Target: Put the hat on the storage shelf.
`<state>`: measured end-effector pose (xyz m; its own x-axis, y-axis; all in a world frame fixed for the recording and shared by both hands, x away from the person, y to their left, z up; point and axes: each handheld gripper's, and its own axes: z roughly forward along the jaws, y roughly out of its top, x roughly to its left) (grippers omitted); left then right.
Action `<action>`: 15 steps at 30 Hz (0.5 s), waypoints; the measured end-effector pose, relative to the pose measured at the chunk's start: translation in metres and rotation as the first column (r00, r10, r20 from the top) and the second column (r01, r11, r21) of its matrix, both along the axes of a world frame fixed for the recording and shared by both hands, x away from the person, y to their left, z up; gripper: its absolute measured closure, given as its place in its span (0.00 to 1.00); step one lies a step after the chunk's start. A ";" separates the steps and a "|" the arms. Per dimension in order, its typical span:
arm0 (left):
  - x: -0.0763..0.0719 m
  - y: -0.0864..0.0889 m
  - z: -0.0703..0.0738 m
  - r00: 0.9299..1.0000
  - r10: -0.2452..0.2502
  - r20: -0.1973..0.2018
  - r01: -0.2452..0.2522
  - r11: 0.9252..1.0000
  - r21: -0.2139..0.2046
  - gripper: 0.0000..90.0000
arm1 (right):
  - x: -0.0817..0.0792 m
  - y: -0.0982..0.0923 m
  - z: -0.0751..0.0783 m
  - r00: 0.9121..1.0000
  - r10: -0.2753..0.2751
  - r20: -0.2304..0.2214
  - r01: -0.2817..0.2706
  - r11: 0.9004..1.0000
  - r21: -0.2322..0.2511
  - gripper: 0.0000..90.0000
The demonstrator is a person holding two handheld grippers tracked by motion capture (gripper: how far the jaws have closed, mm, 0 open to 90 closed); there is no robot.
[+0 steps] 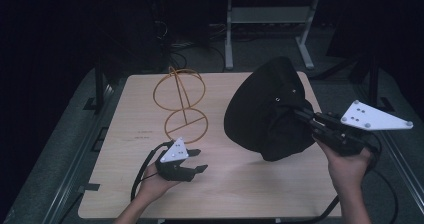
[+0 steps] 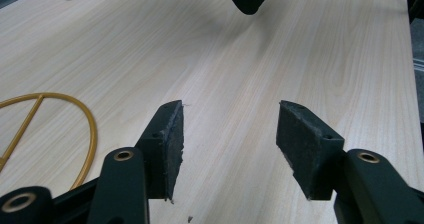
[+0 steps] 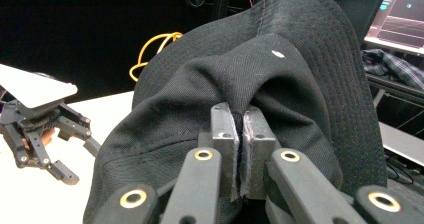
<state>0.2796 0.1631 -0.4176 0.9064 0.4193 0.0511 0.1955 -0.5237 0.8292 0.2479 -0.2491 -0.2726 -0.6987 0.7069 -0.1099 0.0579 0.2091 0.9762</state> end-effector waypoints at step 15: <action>0.001 -0.003 -0.007 0.999 -0.034 0.011 0.034 0.999 -0.006 0.44 | 0.027 0.023 0.023 0.998 0.055 -0.012 -0.055 0.998 0.009 0.96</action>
